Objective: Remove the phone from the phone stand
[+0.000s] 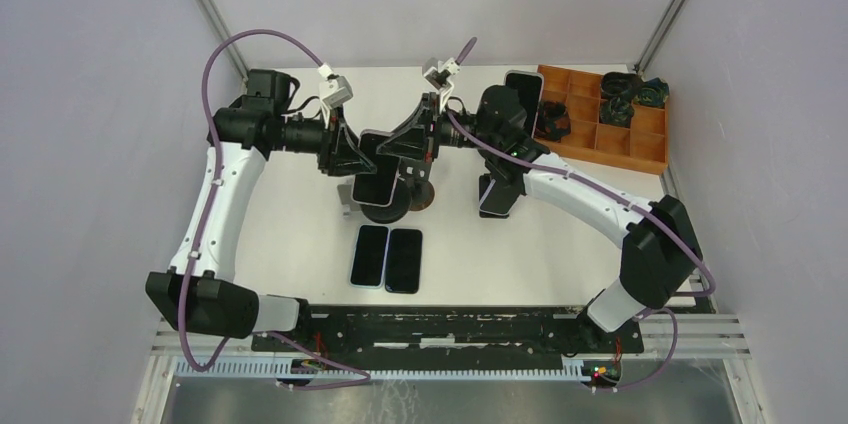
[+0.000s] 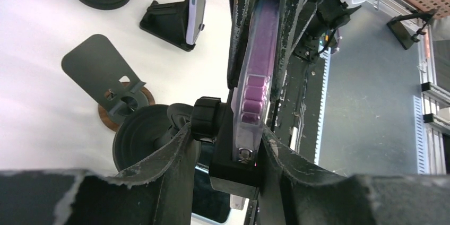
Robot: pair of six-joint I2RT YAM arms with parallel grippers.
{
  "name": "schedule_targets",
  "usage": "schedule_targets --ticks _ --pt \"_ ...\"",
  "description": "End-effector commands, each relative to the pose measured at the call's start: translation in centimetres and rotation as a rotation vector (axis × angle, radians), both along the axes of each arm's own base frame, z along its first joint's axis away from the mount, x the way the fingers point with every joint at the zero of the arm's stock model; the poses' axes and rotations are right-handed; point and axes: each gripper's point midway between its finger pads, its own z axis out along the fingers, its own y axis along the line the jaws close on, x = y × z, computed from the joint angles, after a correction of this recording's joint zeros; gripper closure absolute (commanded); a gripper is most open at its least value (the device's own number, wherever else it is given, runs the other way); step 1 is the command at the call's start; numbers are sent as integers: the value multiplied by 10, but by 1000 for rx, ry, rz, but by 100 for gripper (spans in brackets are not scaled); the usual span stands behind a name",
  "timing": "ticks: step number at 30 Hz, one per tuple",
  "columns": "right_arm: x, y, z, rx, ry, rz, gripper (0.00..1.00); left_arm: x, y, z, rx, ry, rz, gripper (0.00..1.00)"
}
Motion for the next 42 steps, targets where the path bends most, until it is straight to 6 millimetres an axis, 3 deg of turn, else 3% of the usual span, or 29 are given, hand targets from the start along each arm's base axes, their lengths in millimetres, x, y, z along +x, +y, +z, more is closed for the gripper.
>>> schedule_targets --ticks 1,2,3,4,5,6,9,14,18,23,29,33,38,42 --pt "-13 -2 34 120 23 46 100 -12 -7 44 -72 -187 -73 73" --pt "-13 -3 36 131 42 50 100 -12 -7 45 -72 -184 -72 64" --pt "-12 -4 39 144 67 51 100 -12 -6 45 -70 -182 -70 39" --pt "-10 -6 42 154 93 47 100 -12 -6 45 -66 -182 -68 28" --pt "-4 -8 44 162 130 28 100 -13 -5 45 -62 -186 -67 10" --pt "2 -11 44 165 168 10 100 -15 -5 45 -56 -193 -67 2" --pt "11 -26 50 202 235 -9 100 -24 -1 45 -27 -249 -89 0" --pt "3 -48 70 277 261 20 100 -33 4 53 -20 -311 -64 0" --pt "0 -62 82 311 260 32 100 -23 16 61 -61 -351 26 0" --pt "-16 -74 104 388 249 88 100 -3 41 46 -120 -322 87 0" --pt "-32 -83 127 492 260 156 100 -27 34 6 -166 -303 -70 0" --pt "-35 -73 128 499 269 178 100 -26 28 -16 -198 -279 -109 0" --pt "-38 -59 126 497 281 204 100 -39 4 -8 -244 -276 -209 0" --pt "-40 -55 129 509 279 208 100 -41 -2 -4 -266 -258 -230 0"
